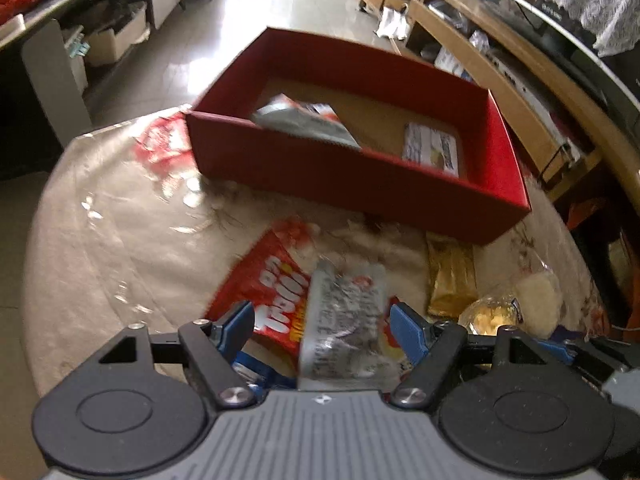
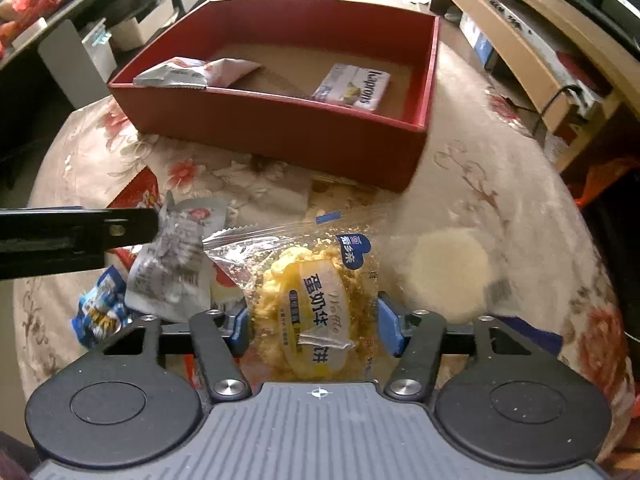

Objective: Organize snacks
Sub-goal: 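Grasp the yellow cookie bag with the right tool while the left tool grasps the silver pouch, then lift the held cookie bag and silver pouch off the table with both tools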

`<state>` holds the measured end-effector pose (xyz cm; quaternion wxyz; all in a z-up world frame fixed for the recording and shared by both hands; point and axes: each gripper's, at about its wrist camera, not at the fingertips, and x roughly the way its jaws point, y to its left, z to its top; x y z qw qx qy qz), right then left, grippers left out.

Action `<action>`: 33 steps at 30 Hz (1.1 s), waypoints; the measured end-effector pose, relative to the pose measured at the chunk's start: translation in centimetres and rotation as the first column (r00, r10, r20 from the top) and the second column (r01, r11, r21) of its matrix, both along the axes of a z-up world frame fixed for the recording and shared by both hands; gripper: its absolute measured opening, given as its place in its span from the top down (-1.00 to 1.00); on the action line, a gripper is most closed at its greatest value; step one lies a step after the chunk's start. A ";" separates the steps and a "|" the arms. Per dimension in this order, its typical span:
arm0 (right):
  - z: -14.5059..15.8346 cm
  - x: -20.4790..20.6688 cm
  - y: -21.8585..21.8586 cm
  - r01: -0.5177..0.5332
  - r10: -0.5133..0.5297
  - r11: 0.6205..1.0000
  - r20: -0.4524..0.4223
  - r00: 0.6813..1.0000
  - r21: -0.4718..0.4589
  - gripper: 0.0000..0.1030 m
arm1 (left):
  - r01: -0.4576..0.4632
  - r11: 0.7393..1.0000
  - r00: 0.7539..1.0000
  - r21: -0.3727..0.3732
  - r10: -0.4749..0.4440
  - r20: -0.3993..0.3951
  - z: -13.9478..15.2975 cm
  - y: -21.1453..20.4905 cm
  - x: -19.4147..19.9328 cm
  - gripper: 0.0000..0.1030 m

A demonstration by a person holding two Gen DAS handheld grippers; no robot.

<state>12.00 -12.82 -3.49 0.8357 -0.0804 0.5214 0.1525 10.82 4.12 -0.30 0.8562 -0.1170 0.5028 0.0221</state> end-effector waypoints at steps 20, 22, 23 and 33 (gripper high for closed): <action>-2.3 -1.2 0.5 -0.094 0.093 0.990 -0.016 0.996 -0.109 -0.47 | 0.049 0.987 0.999 0.154 -0.048 -0.007 -2.3 -3.9 1.1 -0.07; -2.2 -1.6 0.3 -0.092 0.091 0.990 -0.020 0.996 -0.104 -0.44 | 0.053 0.988 0.999 0.148 -0.053 -0.006 -1.9 -3.8 0.4 -0.06; -2.0 -1.8 0.1 -0.088 0.086 0.991 -0.019 0.996 -0.101 -0.42 | 0.056 0.988 0.998 0.145 -0.056 -0.003 -1.7 -3.7 0.0 -0.06; -0.9 -4.2 -1.5 -0.049 0.049 0.997 0.010 0.999 -0.068 -0.26 | 0.085 0.993 0.996 0.083 -0.083 -0.021 -1.7 -3.5 -3.7 -0.07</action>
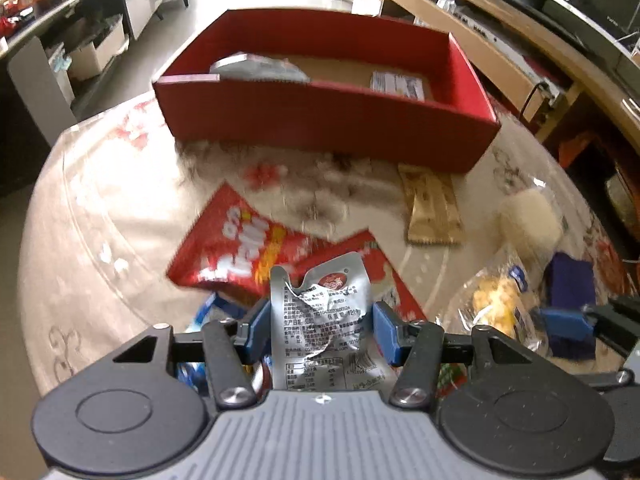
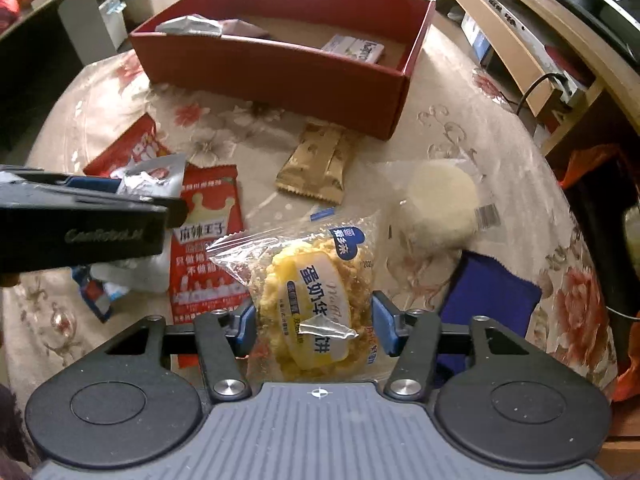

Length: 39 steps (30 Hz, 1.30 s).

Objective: Organize snacks
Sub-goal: 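Lift the held cookie bag and silver pouch off the table with both tools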

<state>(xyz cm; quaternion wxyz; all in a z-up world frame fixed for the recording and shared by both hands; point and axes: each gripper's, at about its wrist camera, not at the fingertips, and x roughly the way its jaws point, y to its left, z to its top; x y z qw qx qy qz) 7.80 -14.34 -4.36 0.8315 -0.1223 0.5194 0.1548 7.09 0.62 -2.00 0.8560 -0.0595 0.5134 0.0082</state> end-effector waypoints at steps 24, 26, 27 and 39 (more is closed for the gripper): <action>-1.0 -0.5 -0.5 -0.003 0.003 0.999 -0.012 1.000 -0.035 -0.35 | 0.019 1.000 1.000 0.017 -0.019 0.012 -0.6 -1.4 -1.0 -0.14; -0.3 -0.7 -0.9 0.014 -0.014 1.000 0.002 1.000 -0.012 -0.22 | 0.016 1.000 1.000 0.006 -0.016 0.020 -0.3 -1.3 -1.2 -0.14; 0.1 -0.8 -1.2 0.024 -0.024 1.000 0.008 1.000 0.003 -0.20 | 0.015 1.000 1.000 0.000 -0.015 0.024 -0.2 -1.3 -1.3 -0.14; 0.5 -0.7 -1.8 0.041 -0.042 0.998 0.021 0.999 0.055 -0.09 | -0.003 0.998 0.998 -0.056 0.006 0.055 1.1 -0.2 -1.7 -0.12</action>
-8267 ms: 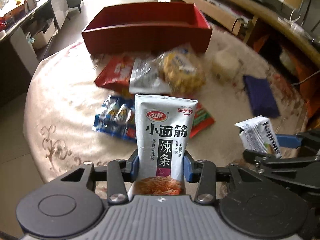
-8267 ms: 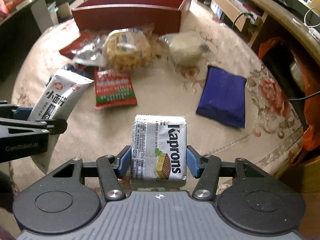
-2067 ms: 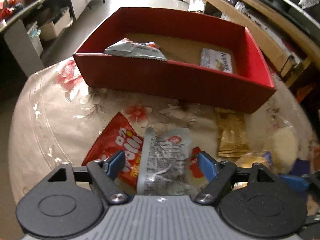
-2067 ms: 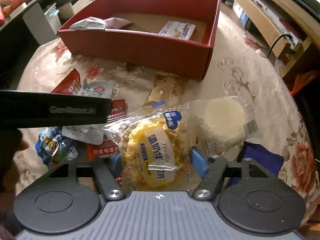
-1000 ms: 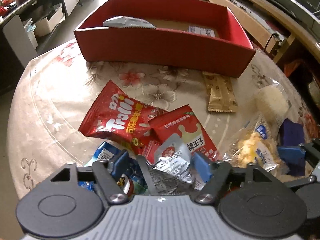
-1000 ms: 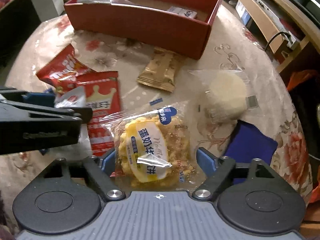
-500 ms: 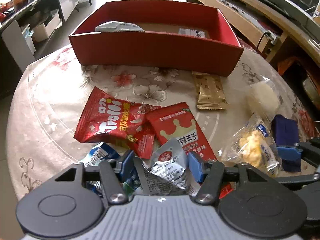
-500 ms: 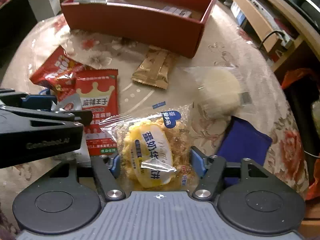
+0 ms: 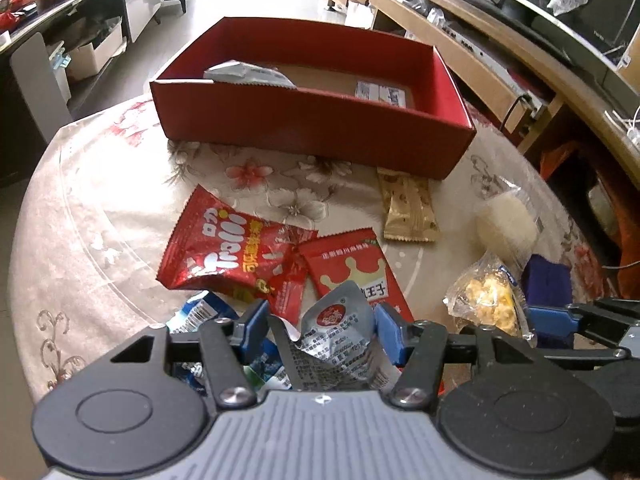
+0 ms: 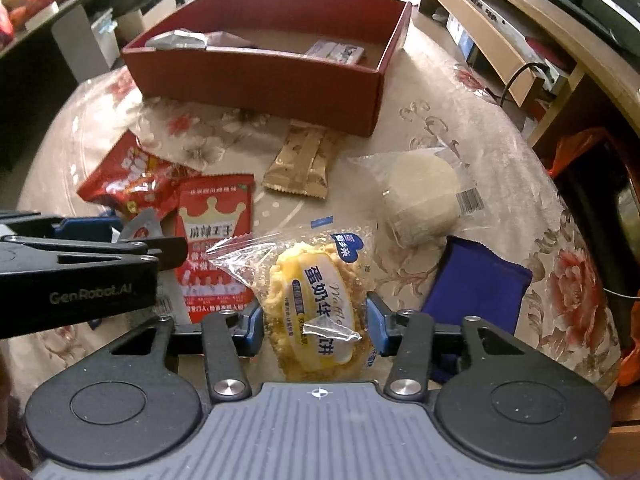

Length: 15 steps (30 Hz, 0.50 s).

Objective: Organize snacks
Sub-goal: 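Lift the held cookie bag and silver pouch off the table with both tools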

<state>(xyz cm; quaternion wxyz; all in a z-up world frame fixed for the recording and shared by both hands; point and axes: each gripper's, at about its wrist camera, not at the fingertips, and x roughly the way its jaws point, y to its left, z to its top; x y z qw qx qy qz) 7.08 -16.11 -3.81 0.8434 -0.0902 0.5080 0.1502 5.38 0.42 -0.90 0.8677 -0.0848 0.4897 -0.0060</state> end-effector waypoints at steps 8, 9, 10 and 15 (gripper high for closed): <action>0.5 0.8 -0.3 0.026 -0.026 0.998 -0.004 1.000 0.056 0.01 | -0.004 0.999 1.000 -0.044 0.004 -0.004 0.5 0.6 0.1 -0.12; 0.7 0.9 -0.3 0.028 -0.028 0.997 -0.005 1.000 0.066 0.02 | -0.003 0.999 1.000 -0.048 0.003 -0.002 0.6 0.6 0.2 -0.12; 0.8 1.0 -0.4 0.030 -0.030 0.997 -0.003 1.000 0.074 0.04 | -0.003 0.999 1.000 -0.050 0.003 0.000 0.7 0.7 0.2 -0.12; 1.0 1.0 0.0 0.021 -0.021 0.997 0.000 1.000 0.078 0.05 | -0.010 0.999 1.000 -0.049 0.010 0.003 0.8 0.9 0.3 -0.12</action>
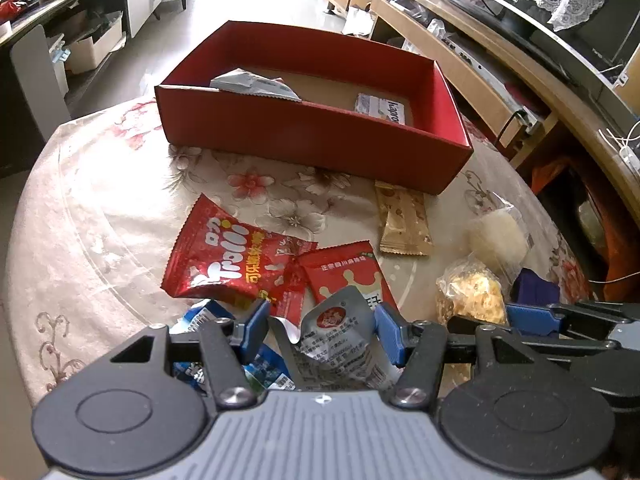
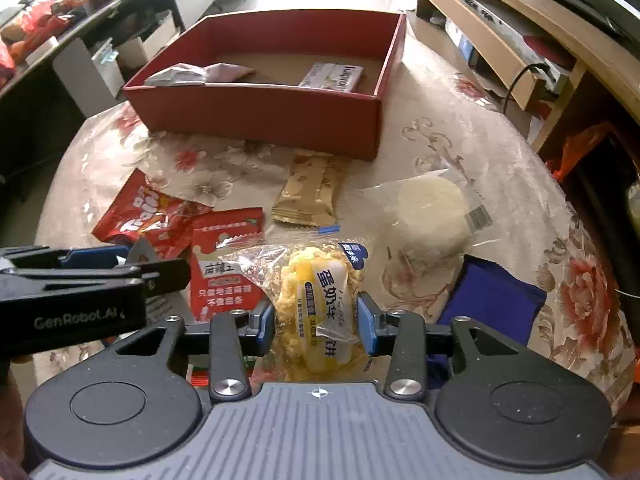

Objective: Organize snacks
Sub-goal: 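Lift the held cookie bag and silver pouch off the table with both tools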

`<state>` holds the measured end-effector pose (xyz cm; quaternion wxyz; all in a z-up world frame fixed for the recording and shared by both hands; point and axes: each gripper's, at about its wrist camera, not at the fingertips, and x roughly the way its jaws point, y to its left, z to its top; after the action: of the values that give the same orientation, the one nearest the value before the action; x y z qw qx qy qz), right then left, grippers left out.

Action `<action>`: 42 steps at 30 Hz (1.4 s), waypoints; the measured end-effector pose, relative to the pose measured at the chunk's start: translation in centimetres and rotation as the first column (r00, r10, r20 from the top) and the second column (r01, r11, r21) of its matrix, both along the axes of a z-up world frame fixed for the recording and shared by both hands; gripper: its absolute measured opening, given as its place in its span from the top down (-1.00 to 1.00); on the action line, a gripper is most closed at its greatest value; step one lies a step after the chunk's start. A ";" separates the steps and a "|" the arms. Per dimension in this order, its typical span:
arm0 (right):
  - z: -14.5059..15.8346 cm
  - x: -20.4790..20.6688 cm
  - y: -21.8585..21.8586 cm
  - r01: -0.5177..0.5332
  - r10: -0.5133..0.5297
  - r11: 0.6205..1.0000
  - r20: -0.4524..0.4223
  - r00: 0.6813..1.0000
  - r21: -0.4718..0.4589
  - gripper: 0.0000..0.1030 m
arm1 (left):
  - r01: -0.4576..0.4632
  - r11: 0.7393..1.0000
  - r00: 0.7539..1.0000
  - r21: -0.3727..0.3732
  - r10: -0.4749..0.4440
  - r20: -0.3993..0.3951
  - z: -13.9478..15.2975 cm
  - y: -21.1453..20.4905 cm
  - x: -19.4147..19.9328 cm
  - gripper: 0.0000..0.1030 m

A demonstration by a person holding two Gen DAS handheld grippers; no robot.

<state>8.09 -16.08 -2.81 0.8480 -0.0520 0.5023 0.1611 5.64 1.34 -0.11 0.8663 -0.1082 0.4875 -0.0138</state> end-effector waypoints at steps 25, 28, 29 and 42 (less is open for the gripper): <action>2.8 -0.1 0.8 -0.018 0.015 0.999 0.086 0.996 0.034 0.06 | -0.006 1.000 0.998 0.021 0.004 0.055 1.6 0.3 -0.1 -0.12; 3.0 -0.1 0.8 -0.019 0.016 0.999 0.093 0.996 0.035 0.06 | -0.004 1.000 0.998 0.025 0.002 0.060 1.7 0.3 -0.2 -0.13; 3.0 -0.1 0.8 -0.019 0.015 0.999 0.095 0.995 0.035 0.06 | -0.003 1.000 0.998 0.028 0.002 0.061 1.7 0.2 -0.2 -0.12; 3.6 -0.1 0.5 -0.007 0.002 0.999 0.116 0.993 0.041 0.06 | -0.013 1.000 0.996 0.020 0.011 0.083 2.4 0.4 -0.3 -0.12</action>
<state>8.03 -15.59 0.84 0.8763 -0.0449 0.4486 0.1699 5.36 1.75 2.28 0.8869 -0.1017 0.4506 -0.0083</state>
